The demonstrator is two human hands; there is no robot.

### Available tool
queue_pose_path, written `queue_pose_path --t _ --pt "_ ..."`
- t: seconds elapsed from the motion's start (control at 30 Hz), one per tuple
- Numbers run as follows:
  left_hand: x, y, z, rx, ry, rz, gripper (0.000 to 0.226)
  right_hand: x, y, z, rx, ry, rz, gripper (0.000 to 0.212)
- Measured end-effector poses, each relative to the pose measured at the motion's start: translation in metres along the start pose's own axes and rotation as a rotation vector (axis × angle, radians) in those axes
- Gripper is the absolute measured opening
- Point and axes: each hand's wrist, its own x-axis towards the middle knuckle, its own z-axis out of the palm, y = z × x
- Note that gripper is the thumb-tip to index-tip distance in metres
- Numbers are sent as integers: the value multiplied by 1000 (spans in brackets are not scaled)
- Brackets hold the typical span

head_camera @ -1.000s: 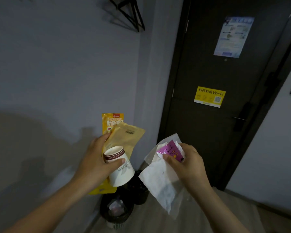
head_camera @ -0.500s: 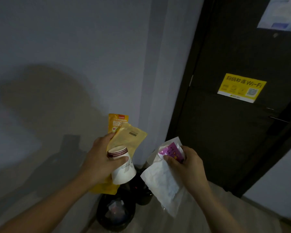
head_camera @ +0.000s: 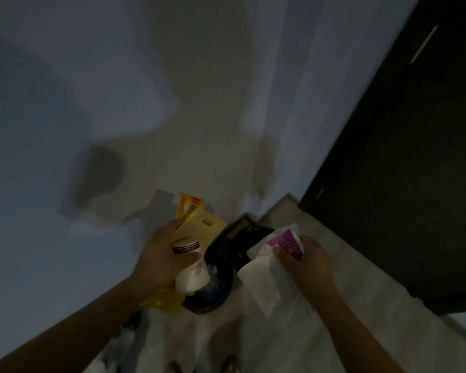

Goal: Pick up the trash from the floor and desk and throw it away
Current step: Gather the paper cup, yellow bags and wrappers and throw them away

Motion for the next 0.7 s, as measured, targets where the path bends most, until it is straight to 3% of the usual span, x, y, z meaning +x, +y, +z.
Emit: queue_pose_path --t 0.5,0.7 --pt "117 -190 155 273 -332 -417 94 85 139 139 -71 -180 229 25" --pt "154 -257 219 317 -379 -470 82 99 197 199 -107 -185 260 20"
